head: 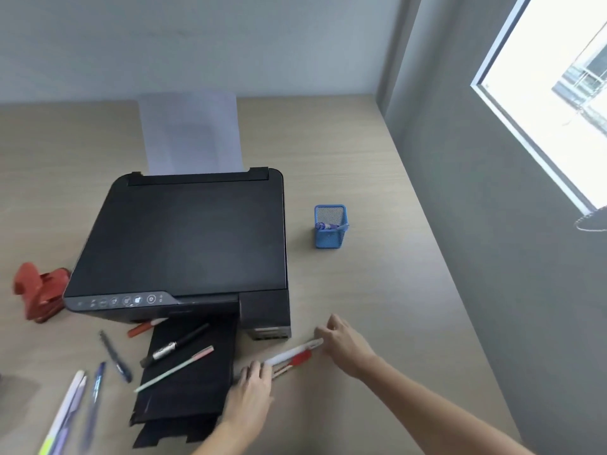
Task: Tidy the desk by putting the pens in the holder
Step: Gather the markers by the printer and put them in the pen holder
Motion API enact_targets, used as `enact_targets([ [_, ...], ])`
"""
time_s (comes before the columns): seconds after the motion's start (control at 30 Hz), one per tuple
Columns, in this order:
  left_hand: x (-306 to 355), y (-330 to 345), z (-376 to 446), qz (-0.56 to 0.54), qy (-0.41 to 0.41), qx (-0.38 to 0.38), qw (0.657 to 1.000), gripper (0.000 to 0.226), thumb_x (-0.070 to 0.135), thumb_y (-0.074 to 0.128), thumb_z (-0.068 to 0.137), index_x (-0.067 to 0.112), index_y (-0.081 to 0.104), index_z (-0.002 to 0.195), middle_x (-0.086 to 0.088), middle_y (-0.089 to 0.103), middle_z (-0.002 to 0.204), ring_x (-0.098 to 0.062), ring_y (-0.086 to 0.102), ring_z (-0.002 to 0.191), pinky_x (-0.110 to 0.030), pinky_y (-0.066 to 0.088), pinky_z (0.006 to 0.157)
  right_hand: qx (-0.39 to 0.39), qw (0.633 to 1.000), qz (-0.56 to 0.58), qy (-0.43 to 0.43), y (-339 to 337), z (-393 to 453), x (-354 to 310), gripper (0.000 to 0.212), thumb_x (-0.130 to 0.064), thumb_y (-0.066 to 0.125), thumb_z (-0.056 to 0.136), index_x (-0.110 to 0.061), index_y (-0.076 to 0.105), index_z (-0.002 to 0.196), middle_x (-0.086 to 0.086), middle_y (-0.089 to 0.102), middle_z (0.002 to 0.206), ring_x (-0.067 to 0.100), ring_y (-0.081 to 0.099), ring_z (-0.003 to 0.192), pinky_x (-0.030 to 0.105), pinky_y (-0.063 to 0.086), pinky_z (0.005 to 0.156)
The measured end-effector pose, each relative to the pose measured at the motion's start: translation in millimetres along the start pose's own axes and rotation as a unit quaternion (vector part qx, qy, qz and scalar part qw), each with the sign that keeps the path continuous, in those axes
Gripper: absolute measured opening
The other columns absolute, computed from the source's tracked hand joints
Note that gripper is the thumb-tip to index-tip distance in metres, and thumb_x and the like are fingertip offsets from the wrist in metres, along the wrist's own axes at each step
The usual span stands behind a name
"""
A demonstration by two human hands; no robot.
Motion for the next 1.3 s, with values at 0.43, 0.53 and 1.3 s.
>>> enact_targets([
  [0.43,70,-127,0,0.06,0.053,-0.032,0.996,0.019,0.005,0.04,0.096,0.009,0.048,0.113,-0.013,0.065,0.108,-0.034,0.066,0.102,-0.044,0.052,0.081,0.011,1.0,0.011,0.01,-11,-37,38,0.025,-0.033,0.033,0.094,-0.011,0.044,0.096,0.016,0.052,0.099,0.036,0.055,0.087,0.042,0.042,0.07],
  [0.53,89,-212,28,0.053,0.082,0.121,0.988,0.011,0.014,0.039,0.1,0.01,0.049,0.102,-0.011,0.064,0.098,-0.031,0.068,0.088,-0.039,0.051,0.068,0.13,0.976,0.155,0.075,-44,-42,58,0.028,-0.043,0.026,0.083,-0.018,0.039,0.077,0.011,0.049,0.074,0.029,0.047,0.067,0.037,0.035,0.062],
  [1.3,57,-286,119,-0.225,0.087,0.202,0.949,0.017,0.014,0.061,0.088,0.003,0.068,0.098,-0.013,0.069,0.092,-0.028,0.064,0.084,-0.036,0.055,0.085,0.325,0.935,0.134,0.043,-192,39,22,0.023,-0.019,0.045,0.095,-0.003,0.045,0.079,0.016,0.054,0.072,0.033,0.041,0.063,0.034,0.029,0.055],
])
Point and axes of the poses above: each hand's wrist, its own z-axis towards the middle knuckle, its own y-axis out of the palm, x = y × z, the point moved 5 cm from there along z, towards the middle knuckle
